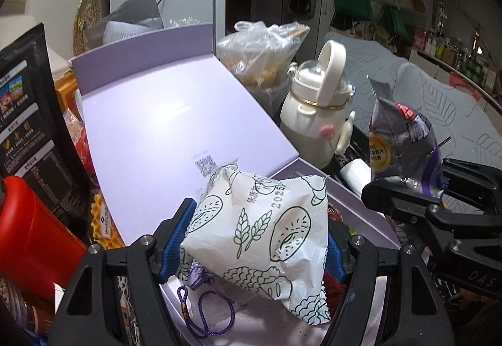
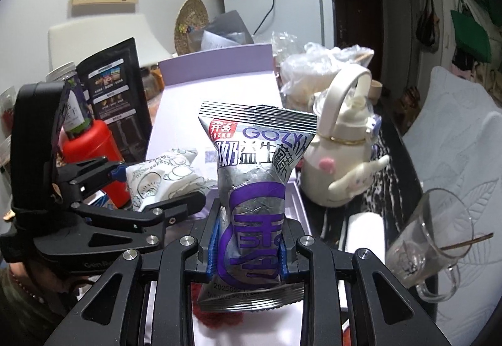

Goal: Organize soft objects
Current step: 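Lower the leaf-print bag and GOZLY bag into the box and open both grippers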

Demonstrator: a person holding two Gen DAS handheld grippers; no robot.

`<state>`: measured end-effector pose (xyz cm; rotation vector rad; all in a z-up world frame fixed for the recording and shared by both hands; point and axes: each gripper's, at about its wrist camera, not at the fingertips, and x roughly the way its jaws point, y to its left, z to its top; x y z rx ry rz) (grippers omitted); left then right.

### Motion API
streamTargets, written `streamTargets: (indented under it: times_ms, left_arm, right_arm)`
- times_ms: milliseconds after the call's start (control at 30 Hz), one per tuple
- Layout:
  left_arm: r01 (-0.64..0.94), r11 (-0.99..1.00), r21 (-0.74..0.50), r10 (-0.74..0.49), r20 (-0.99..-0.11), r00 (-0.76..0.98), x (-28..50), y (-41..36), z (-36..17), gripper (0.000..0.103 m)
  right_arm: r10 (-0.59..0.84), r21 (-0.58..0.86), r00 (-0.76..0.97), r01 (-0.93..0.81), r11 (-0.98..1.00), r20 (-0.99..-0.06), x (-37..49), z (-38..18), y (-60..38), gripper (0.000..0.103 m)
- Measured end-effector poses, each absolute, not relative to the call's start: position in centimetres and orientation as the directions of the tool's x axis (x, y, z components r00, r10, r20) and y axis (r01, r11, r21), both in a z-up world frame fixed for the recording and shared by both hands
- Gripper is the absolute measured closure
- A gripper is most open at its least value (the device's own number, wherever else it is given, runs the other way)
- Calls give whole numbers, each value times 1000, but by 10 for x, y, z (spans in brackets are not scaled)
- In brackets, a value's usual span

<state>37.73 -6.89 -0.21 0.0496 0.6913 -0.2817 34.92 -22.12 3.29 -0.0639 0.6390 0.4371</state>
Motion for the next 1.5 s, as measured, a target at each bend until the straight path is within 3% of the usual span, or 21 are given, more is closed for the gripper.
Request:
streamTargets:
  times_ms: [1000,1500]
  left_arm:
    - [222,975,-14,-146,-792,593,414,-74,-47,29]
    - [195,981,-24,-134,-804,580,419,-74,-50,27]
  right_arm:
    - [340,84,637,-397,914,-692,375,-10,-215,75]
    - [297,63,609,-375,925,-736,383,-28,-210,74]
